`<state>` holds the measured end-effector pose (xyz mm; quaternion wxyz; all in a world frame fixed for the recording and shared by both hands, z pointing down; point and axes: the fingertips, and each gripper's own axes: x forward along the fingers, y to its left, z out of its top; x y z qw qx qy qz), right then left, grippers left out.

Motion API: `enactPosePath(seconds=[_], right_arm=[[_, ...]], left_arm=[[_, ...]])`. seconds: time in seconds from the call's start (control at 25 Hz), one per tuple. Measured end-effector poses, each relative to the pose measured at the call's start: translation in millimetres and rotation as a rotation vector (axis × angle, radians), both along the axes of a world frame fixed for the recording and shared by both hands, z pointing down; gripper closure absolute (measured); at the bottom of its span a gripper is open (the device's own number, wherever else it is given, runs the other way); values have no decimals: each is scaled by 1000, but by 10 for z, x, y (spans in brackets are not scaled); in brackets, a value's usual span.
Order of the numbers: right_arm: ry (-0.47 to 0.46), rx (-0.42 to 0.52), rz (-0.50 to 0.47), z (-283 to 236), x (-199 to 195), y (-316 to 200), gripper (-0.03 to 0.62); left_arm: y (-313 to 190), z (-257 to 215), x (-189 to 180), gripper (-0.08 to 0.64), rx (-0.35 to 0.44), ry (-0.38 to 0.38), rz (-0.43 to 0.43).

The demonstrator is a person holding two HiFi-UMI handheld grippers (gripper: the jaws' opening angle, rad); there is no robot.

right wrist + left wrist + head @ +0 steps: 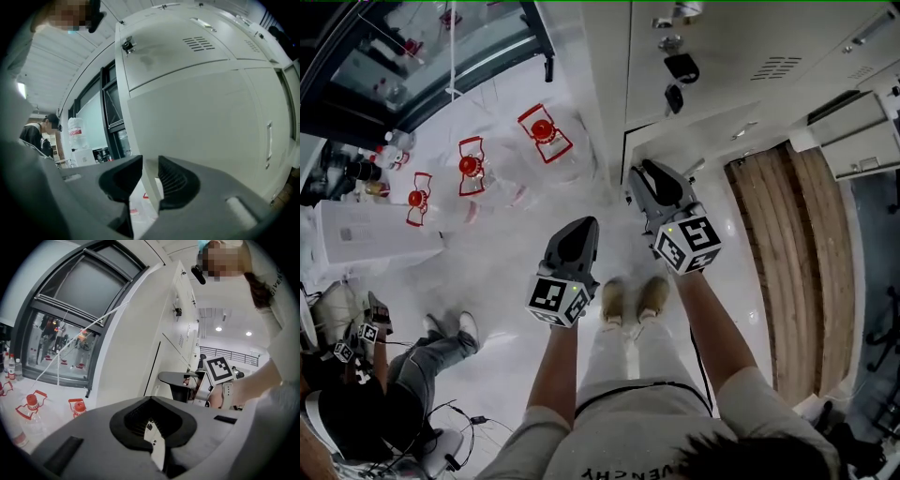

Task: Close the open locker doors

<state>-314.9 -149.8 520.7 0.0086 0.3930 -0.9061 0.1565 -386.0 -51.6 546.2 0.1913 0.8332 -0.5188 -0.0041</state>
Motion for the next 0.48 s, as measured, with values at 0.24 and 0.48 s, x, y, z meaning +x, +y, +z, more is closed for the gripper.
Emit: enactPosePath(seconds=[0.24, 0.48], right_arm=[[-11, -3, 9, 11, -64, -116, 495], [-2, 1, 20, 41, -75, -187, 532]], left_arm=[[-13, 42, -55, 563, -5, -1, -11], [-2, 76, -77, 563, -9, 3, -15]])
